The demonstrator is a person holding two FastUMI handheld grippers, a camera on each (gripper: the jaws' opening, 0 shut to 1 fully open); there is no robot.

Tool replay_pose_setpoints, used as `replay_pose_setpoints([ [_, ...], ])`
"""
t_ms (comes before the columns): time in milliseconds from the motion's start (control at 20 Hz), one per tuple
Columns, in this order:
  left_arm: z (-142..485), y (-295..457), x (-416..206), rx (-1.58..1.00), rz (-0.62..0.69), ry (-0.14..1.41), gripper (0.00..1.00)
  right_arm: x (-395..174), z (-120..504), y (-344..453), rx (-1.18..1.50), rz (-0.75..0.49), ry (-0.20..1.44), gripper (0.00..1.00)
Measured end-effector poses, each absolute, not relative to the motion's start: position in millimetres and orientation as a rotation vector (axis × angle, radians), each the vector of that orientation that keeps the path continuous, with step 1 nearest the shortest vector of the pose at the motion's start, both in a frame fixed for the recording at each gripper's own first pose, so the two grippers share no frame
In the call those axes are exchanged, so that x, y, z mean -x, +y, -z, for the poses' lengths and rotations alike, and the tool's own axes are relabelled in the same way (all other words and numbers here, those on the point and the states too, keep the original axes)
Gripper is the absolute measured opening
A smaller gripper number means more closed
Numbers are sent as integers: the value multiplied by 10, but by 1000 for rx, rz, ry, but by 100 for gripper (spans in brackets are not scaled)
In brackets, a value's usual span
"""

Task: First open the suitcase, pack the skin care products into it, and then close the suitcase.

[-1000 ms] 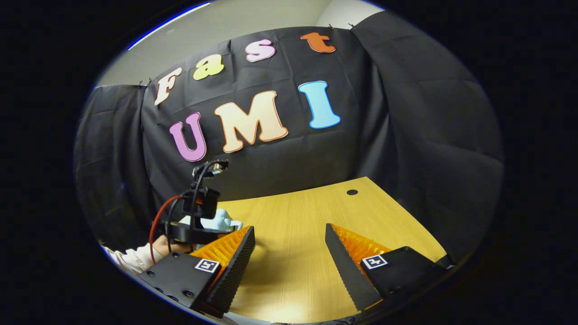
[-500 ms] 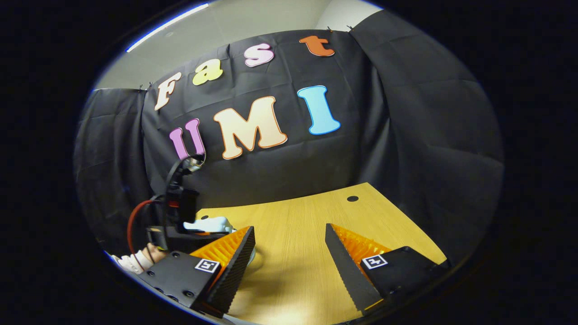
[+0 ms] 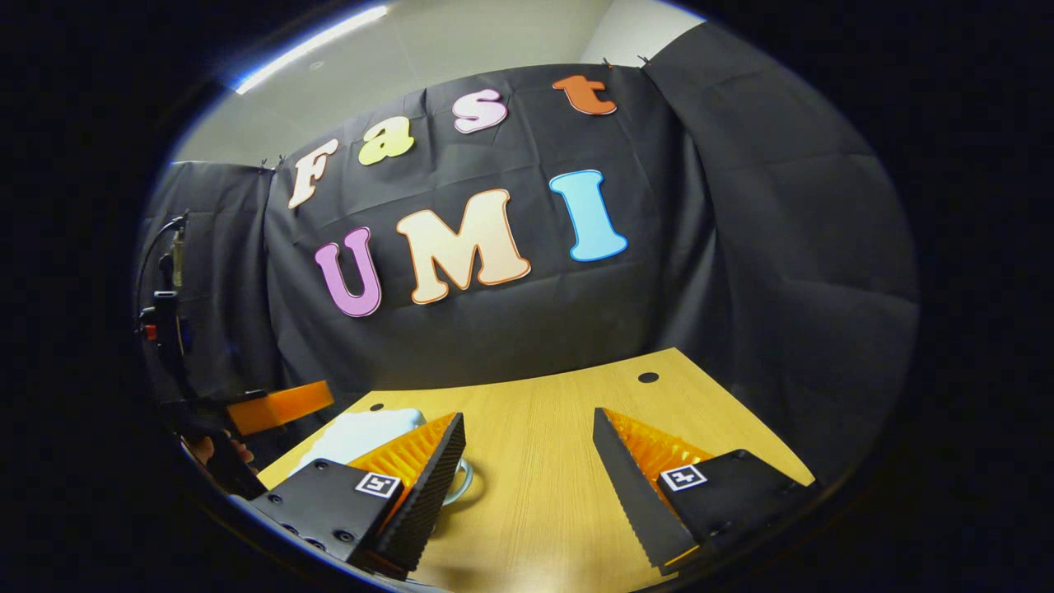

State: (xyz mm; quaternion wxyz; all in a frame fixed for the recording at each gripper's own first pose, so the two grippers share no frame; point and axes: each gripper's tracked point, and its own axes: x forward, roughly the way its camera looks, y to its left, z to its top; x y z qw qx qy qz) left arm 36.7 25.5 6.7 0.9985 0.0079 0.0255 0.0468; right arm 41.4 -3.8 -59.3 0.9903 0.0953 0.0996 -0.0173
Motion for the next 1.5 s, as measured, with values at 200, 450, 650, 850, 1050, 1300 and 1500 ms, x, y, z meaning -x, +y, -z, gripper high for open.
replay_pose_setpoints([
  [200,37,265,-279,-12,-109,57,90,-349,546,20,-184,34,178,98],
  [450,52,221,-213,-15,-84,68,85,-252,516,55,-188,45,169,98],
  [650,70,189,-178,-17,-65,75,90,-173,499,42,-196,59,165,98],
  [850,102,158,-183,-8,-46,84,90,-83,483,29,-195,69,155,98],
  [1050,144,98,-223,-16,-8,111,90,25,444,-16,-193,95,142,98],
  [1300,215,-6,-279,-10,27,135,90,109,458,-53,-198,117,150,98],
  [1500,225,-39,-283,-12,35,142,90,100,408,-60,-197,116,144,98],
])
